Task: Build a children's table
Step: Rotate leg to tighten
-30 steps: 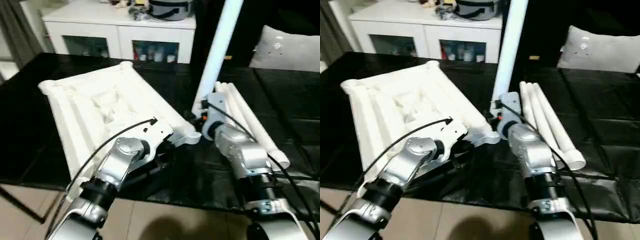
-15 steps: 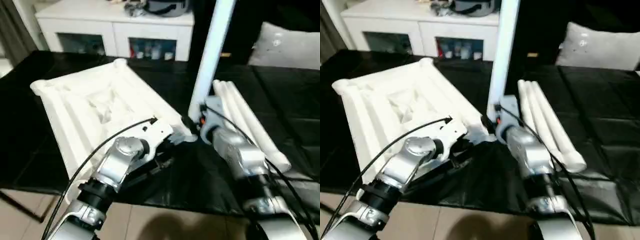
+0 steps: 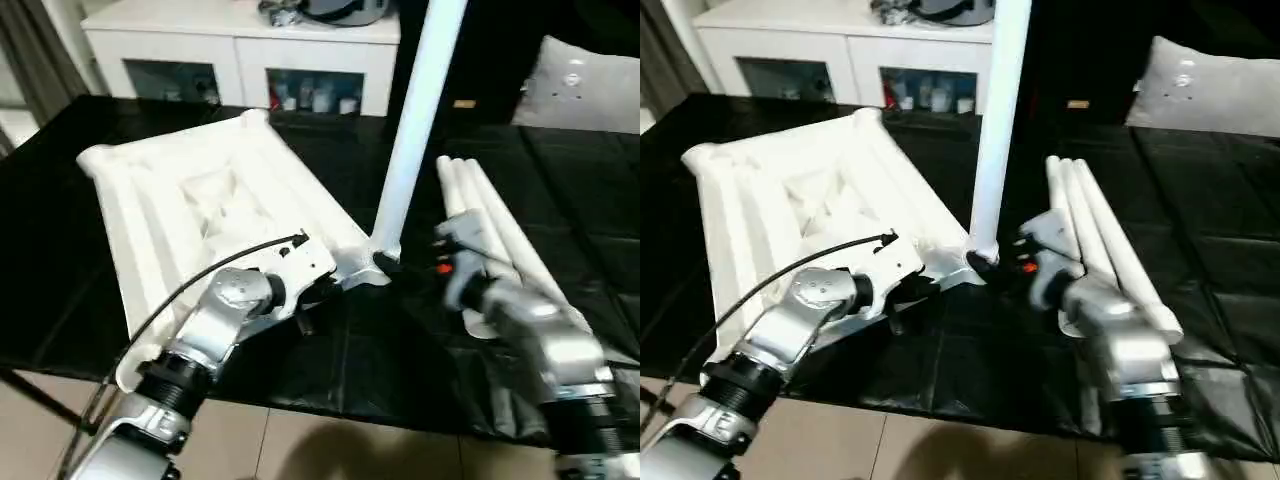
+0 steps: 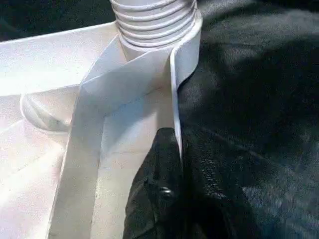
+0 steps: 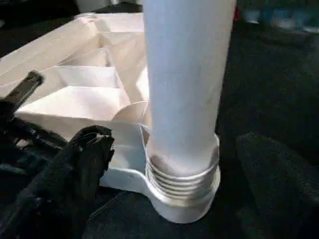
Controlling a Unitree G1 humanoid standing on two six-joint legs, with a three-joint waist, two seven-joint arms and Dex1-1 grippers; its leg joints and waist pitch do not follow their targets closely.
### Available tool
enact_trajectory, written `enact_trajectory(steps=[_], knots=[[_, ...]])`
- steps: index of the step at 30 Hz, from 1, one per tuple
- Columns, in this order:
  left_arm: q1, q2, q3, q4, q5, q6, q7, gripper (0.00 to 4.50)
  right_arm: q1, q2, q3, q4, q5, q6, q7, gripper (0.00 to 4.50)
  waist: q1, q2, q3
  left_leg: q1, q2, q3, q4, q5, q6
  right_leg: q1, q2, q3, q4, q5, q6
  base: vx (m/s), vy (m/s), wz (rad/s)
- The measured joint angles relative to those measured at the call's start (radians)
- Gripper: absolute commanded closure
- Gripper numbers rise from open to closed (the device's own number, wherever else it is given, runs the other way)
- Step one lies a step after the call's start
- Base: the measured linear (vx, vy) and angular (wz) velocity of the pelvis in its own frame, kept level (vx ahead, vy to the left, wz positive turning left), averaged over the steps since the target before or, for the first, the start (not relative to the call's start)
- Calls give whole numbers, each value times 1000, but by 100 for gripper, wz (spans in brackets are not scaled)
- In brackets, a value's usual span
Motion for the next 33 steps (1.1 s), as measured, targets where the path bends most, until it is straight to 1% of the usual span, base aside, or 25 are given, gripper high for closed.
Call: enact_trajectory(steps=[1, 2, 3, 4, 7, 9, 12, 13, 14, 15, 17, 18, 21, 22, 23, 25, 26, 31, 32, 33], knots=[[0, 8, -5, 1, -1, -18, -10, 450, 0, -11, 3, 0, -2, -8, 14, 4, 5, 0, 0, -3, 0, 0, 1, 2, 2, -2, 0, -1, 1, 0, 0, 0, 0, 0], [0, 11, -7, 4, -2, -29, -18, 450, 0, -18, 7, 0, -3, -13, 25, 4, 7, 1, 0, -3, 0, 0, 1, 2, 3, -3, 0, -1, 1, 0, 0, 0, 0, 0], [0, 16, -10, 9, -2, -43, -27, 450, 0, -27, 18, 2, -6, -27, 39, 4, 9, 1, -1, -3, 1, 0, 1, 2, 3, -3, 0, -1, 1, 0, 0, 0, 0, 0], [-1, 28, -13, 18, -5, -70, -51, 450, 0, -51, 41, 7, -13, -55, 80, 4, 10, 1, -1, -4, 1, 0, 1, 2, 3, -3, 0, -1, 1, 0, 0, 0, 0, 0], [5, 58, -23, 25, -17, -122, -115, 450, -1, -95, 69, 34, -22, -97, 168, 4, 14, 1, -1, -4, 1, 0, 4, 1, 3, -3, 0, -2, 2, 0, -1, 0, 0, 0], [10, 68, -24, 25, -28, -142, -150, 450, -1, -101, 85, 51, -24, -111, 209, 38, 18, 1, -1, -4, 2, 0, 5, 1, 3, -3, 0, -2, 2, 1, -1, 0, 0, 0], [15, 86, -29, 17, -45, -145, -200, 450, -11, -108, 103, 82, -26, -127, 245, 43, 24, 1, -1, -4, 2, 0, 7, 1, 4, -2, -1, -2, 3, 1, -2, 0, 0, 0], [15, 93, -32, 15, -48, -145, -215, 450, -13, -106, 108, 92, -25, -127, 258, 73, 26, 0, 0, -4, 2, 0, 9, 1, 4, -3, 0, -2, 5, 1, -2, 0, 0, 0], [16, 96, -33, 14, -51, -145, -223, 450, -16, -105, 109, 101, -22, -129, 266, 73, 28, -1, 0, -4, 2, 0, 10, 1, 4, -2, 0, -2, 6, 1, -2, 0, 0, 0], [17, 99, -34, 14, -53, -146, -230, 450, -19, -106, 110, 111, -21, -131, 274, 86, 30, -1, 0, -4, 2, 0, 10, 1, 4, -2, 0, -2, 6, 1, -2, 0, 0, 0], [19, 105, -34, 14, -58, -147, -245, 450, -21, -111, 111, 120, -15, -130, 299, 91, 31, -2, -1, -4, 3, 0, 12, 1, 4, -2, 0, -2, 7, 1, -2, 0, 0, 0], [20, 107, -34, 14, -62, -147, -253, 450, -21, -118, 112, 121, -9, -126, 314, 113, 32, -2, -1, -4, 3, 0, 13, 0, 4, -2, -1, -2, 7, 1, -2, 0, 0, 0], [24, 116, -33, 9, -73, -146, -274, 450, -21, -133, 114, 123, -2, -115, 350, 128, 33, -3, -2, -4, 3, 0, 14, 0, 4, -1, -1, -2, 8, 1, -2, 0, 0, 0], [24, 118, -34, 9, -73, -146, -278, 450, -22, -131, 112, 128, 2, -114, 353, 149, 33, -4, -2, -3, 3, 0, 14, 0, 4, -1, -1, -2, 9, 1, -2, 0, 0, 0], [24, 118, -34, 9, -73, -145, -280, 450, -22, -128, 111, 131, 4, -114, 353, 149, 33, -4, -2, -3, 3, 0, 15, 0, 4, -1, -1, -2, 10, 1, -2, 0, 0, 0], [25, 120, -34, 9, -74, -144, -283, 450, -29, -123, 104, 151, 17, -114, 355, 171, 32, -4, -2, -3, 3, 0, 16, 0, 4, -1, -1, -2, 11, 1, -2, 0, 0, 0], [25, 120, -34, 8, -74, -144, -283, 450, -32, -123, 104, 156, 19, -114, 355, 171, 32, -4, -2, -3, 4, 0, 17, 0, 3, -2, 0, -2, 12, 1, -2, 0, 0, 0], [28, 125, -34, 8, -82, -139, -290, 450, -35, -114, 103, 159, 24, -108, 373, 220, 32, -4, -2, -3, 4, 0, 19, -1, 2, -2, 0, -2, 14, 1, -2, 0, 0, 0], [28, 125, -34, 8, -83, -137, -293, 450, -35, -114, 103, 157, 24, -105, 374, 220, 32, -4, -2, -3, 4, 0, 19, -1, 2, -2, 0, -2, 14, 1, -2, 0, 0, 0], [29, 126, -33, 8, -83, -134, -296, 450, -32, -114, 103, 154, 25, -105, 374, 231, 32, -4, -2, -3, 4, 0, 20, -1, 2, -1, 0, -2, 14, 1, -2, 0, 0, 0]])
